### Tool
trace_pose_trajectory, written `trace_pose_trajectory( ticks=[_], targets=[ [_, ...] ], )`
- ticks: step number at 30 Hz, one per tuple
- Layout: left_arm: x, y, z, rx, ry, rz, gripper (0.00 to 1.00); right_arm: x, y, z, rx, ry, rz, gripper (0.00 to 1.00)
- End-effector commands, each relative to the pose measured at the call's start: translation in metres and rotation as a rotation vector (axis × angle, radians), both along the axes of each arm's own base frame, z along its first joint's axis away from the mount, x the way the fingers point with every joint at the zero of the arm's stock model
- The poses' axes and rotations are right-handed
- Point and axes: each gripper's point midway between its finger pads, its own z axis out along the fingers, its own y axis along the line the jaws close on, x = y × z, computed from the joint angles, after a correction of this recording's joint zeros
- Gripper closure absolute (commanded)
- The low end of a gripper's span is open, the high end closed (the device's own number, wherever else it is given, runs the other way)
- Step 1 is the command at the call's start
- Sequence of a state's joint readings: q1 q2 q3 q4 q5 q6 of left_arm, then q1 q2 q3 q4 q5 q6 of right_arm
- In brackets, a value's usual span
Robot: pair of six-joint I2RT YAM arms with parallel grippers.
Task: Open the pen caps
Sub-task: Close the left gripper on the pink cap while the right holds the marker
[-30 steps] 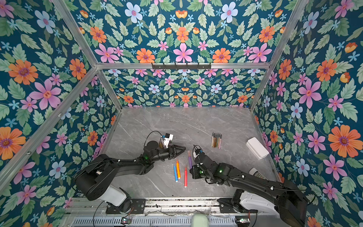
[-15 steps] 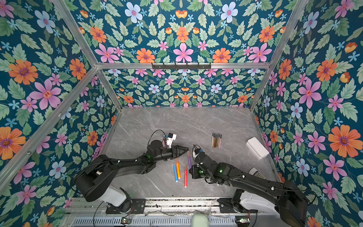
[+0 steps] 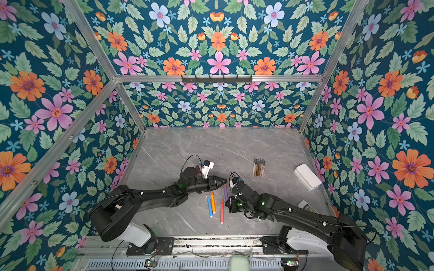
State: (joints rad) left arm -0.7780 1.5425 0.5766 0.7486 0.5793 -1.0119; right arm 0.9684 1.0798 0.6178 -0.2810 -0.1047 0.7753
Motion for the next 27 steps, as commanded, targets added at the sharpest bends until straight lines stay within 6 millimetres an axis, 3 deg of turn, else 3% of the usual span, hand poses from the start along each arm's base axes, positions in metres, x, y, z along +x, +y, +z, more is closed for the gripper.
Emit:
trace_pose_trajectory(
  ticks=[1,7,20,27],
  targets=[
    [-0.0009,-0.0046,0.0093,-0.029,-0.035,-0.024,0.61,0.0025,0.0050,0.0053,0.019,-0.022,0.013,0.94],
    [-0.0011,-0.0060,0.0109,-0.032,-0.038,-0.027,0.64,0.0030,0.0056,0.0044,0.019,-0.020,0.013,0.95],
    [-0.0023,-0.0089,0.0106,-0.036,-0.035,-0.039,0.81,0.0029,0.0064,0.0060,0.022,-0.022,0.017,0.95],
    [-0.0007,-0.0103,0.0112,-0.039,-0.036,-0.039,0.78,0.0018,0.0073,0.0069,0.026,-0.021,0.025,0.95]
  ],
)
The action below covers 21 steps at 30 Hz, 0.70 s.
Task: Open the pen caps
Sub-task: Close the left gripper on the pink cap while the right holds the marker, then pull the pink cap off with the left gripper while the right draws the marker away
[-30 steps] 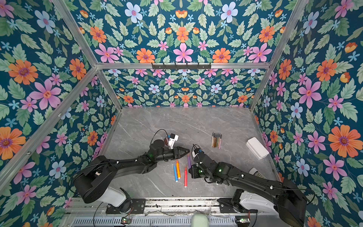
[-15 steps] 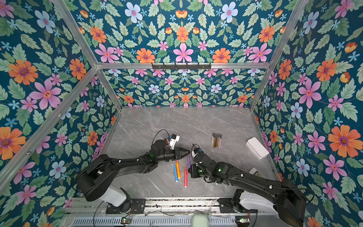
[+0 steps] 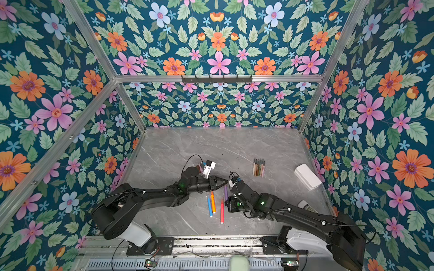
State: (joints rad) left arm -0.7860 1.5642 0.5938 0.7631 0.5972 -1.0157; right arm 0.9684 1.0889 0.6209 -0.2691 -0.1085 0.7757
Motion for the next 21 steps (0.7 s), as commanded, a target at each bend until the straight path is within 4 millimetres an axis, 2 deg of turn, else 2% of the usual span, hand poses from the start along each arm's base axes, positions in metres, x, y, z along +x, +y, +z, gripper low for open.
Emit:
trace_pose_trajectory(
  ticks=[1,10,21],
  targets=[
    [0.0005,-0.0043,0.0097,-0.028,-0.036,-0.017,0.77,0.0007,0.0044,0.0063,0.018,-0.021,0.022,0.95],
    [0.0013,-0.0053,0.0106,-0.029,-0.035,-0.018,0.75,0.0010,0.0054,0.0059,0.015,-0.019,0.027,0.95],
    [-0.0007,-0.0045,0.0136,-0.035,-0.043,-0.021,0.93,0.0023,-0.0006,0.0032,-0.002,-0.026,0.003,0.94]
  ],
)
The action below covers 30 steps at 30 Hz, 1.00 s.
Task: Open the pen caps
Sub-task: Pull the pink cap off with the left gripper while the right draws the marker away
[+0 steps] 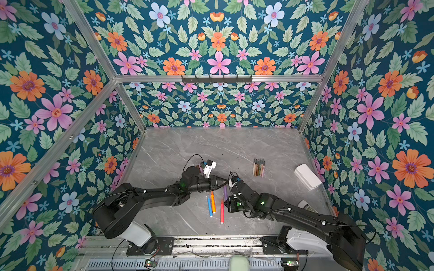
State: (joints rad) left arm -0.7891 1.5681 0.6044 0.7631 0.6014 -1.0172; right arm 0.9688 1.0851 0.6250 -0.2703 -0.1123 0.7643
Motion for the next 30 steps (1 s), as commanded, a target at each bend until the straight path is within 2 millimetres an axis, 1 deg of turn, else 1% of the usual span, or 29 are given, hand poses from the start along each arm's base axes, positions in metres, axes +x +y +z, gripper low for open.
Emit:
trace_pose_trajectory(
  ticks=[1,2,3,5,11,13,18,23,24,26,27,28,30],
  targets=[
    [-0.001,-0.002,0.011,-0.030,-0.041,-0.016,0.93,0.003,-0.002,0.000,-0.005,-0.018,-0.009,0.90],
    [-0.001,-0.002,0.011,-0.031,-0.041,-0.016,0.94,0.003,-0.002,0.000,-0.005,-0.018,-0.013,0.82],
    [-0.001,-0.001,0.013,-0.034,-0.043,-0.016,0.95,0.004,-0.002,0.000,-0.005,-0.020,-0.016,0.75],
    [-0.002,-0.001,0.014,-0.037,-0.045,-0.016,0.95,0.007,-0.001,0.003,-0.006,-0.029,-0.023,0.66],
    [-0.003,-0.002,0.017,-0.042,-0.048,-0.017,0.95,0.022,0.003,0.016,-0.005,-0.076,-0.043,0.64],
    [-0.004,-0.002,0.016,-0.041,-0.046,-0.018,0.96,0.029,0.003,0.017,-0.004,-0.079,-0.056,0.65],
    [-0.005,0.001,0.016,-0.039,-0.048,-0.012,0.96,0.035,0.004,0.015,0.012,-0.057,-0.062,0.68],
    [-0.004,-0.001,0.018,-0.044,-0.050,-0.012,0.96,0.030,0.014,0.007,0.025,-0.015,-0.018,0.70],
    [-0.003,-0.001,0.018,-0.044,-0.051,-0.012,0.96,0.029,0.016,0.006,0.028,-0.009,-0.010,0.72],
    [-0.002,-0.002,0.020,-0.045,-0.054,-0.015,0.96,0.027,0.018,0.003,0.034,0.002,0.000,0.80],
    [-0.001,-0.003,0.021,-0.044,-0.055,-0.014,0.96,0.027,0.018,0.002,0.037,0.005,0.001,0.86],
    [0.001,-0.003,0.022,-0.040,-0.060,-0.009,0.96,0.027,0.018,0.002,0.038,0.006,-0.002,0.99],
    [0.006,-0.003,0.023,-0.024,-0.079,0.002,0.96,0.025,0.016,0.001,0.037,0.013,-0.009,1.00]
  ],
)
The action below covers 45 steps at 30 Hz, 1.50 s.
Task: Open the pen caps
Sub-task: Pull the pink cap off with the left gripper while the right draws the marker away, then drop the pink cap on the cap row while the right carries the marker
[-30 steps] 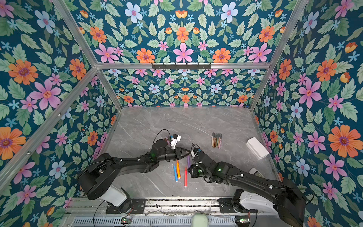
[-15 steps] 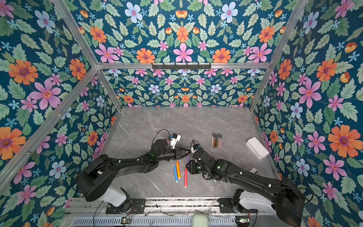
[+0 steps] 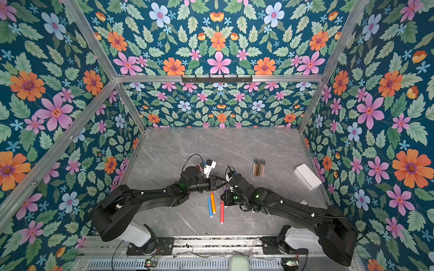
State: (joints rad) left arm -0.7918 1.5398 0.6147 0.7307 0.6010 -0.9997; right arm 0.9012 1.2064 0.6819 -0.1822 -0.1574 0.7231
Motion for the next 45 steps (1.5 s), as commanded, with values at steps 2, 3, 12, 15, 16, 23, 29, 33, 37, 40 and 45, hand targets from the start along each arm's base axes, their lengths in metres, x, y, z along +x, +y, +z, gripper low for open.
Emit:
trace_pose_trajectory(
  ticks=[2,3,12,15,16,23,29,33,37,40,45],
  targets=[
    [0.020,-0.002,0.019,-0.002,-0.083,0.027,0.96,-0.006,-0.002,-0.005,0.009,0.037,-0.003,1.00],
    [0.028,-0.001,0.023,0.000,-0.099,0.036,0.97,-0.008,-0.003,-0.007,0.012,0.044,-0.007,1.00],
    [0.124,0.042,0.061,-0.003,-0.180,0.218,0.99,-0.038,0.013,-0.030,0.009,0.082,0.049,1.00],
    [0.127,0.043,0.065,0.000,-0.188,0.230,0.99,-0.037,0.011,-0.029,0.016,0.071,0.038,1.00],
    [0.127,0.044,0.065,0.005,-0.187,0.230,0.99,-0.036,0.010,-0.027,0.015,0.063,0.036,1.00],
    [0.126,0.063,0.021,0.166,-0.155,0.256,0.94,-0.032,-0.010,-0.026,-0.040,0.028,-0.022,1.00],
    [0.135,0.085,-0.045,0.441,-0.088,0.280,0.92,-0.034,-0.030,-0.029,-0.064,0.011,-0.059,1.00],
    [0.145,0.103,-0.076,0.627,-0.033,0.324,0.89,-0.036,-0.044,-0.031,-0.071,0.003,-0.086,1.00],
    [0.153,0.106,-0.089,0.714,-0.005,0.355,0.89,-0.038,-0.055,-0.034,-0.071,0.005,-0.105,1.00],
    [0.154,0.105,-0.099,0.813,0.001,0.351,0.88,-0.039,-0.061,-0.034,-0.064,0.005,-0.118,1.00],
    [0.155,0.097,-0.106,1.031,-0.076,0.338,0.84,-0.039,-0.067,-0.034,-0.059,0.004,-0.128,1.00]
  ],
)
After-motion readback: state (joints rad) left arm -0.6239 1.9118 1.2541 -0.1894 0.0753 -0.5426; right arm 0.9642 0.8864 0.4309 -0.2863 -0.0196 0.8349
